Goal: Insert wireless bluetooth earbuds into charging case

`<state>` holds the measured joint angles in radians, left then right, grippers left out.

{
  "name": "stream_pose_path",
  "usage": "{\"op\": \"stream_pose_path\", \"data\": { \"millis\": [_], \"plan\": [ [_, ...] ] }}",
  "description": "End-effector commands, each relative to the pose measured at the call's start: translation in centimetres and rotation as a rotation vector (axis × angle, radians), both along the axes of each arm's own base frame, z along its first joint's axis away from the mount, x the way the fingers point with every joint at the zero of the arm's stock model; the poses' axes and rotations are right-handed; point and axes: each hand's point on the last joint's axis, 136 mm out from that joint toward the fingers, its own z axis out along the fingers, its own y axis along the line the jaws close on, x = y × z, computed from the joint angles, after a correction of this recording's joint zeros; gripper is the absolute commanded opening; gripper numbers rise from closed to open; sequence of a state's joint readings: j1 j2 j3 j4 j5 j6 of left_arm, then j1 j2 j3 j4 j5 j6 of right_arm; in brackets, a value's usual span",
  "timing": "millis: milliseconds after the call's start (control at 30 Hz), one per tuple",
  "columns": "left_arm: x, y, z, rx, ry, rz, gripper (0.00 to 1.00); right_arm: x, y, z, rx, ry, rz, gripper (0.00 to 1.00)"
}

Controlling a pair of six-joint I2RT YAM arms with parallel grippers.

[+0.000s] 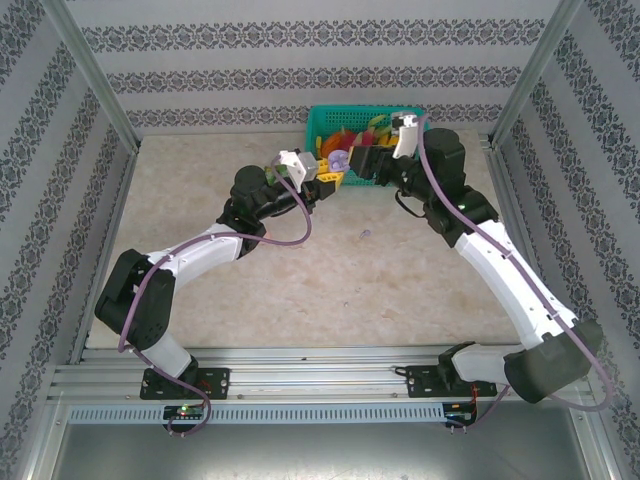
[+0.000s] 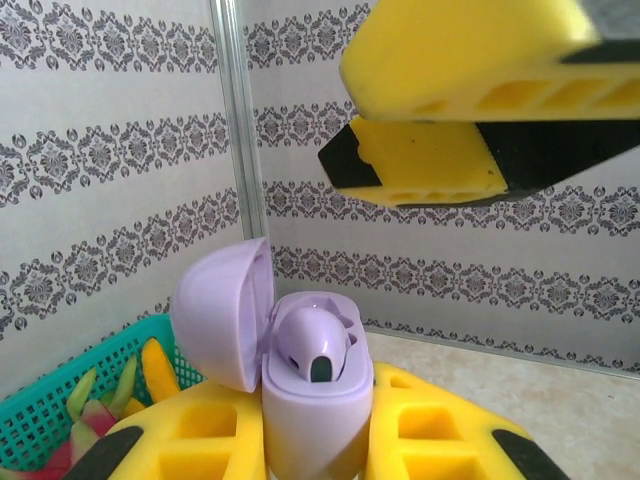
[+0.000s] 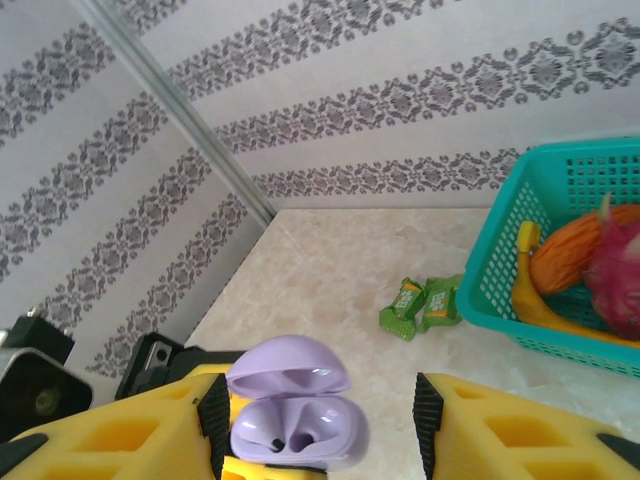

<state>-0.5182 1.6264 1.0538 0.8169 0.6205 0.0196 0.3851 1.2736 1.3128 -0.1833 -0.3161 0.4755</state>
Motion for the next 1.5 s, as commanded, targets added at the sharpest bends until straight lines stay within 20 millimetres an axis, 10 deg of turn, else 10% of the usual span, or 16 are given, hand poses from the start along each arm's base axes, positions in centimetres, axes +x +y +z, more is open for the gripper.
{"op": "stream_pose_path", "data": {
  "millis": [0, 467, 933, 1467],
  "plan": [
    [-1.0, -0.4, 0.3, -0.019, -0.057, -0.018, 0.00, -0.6, -1.2, 0.4, 0.059, 0.022, -0.035, 0.53],
    [-3.4, -0.1, -0.5, -0.008, -0.078, -0.133, 0.00, -1.1, -4.5, -3.6, 0.049, 0.130, -0.134, 0.54],
    [-0.3, 4.1, -0.9, -0.089, -0.020, 0.049, 0.00, 0.0, -7.4, -20.9, -0.146, 0.659, -0.366, 0.53],
    [0.3, 5.1, -1.3, -0.122, 0.010, 0.117, 0.00, 2.6, -5.7, -29.9, -0.283, 0.947, -0.639, 0.53]
  ]
}}
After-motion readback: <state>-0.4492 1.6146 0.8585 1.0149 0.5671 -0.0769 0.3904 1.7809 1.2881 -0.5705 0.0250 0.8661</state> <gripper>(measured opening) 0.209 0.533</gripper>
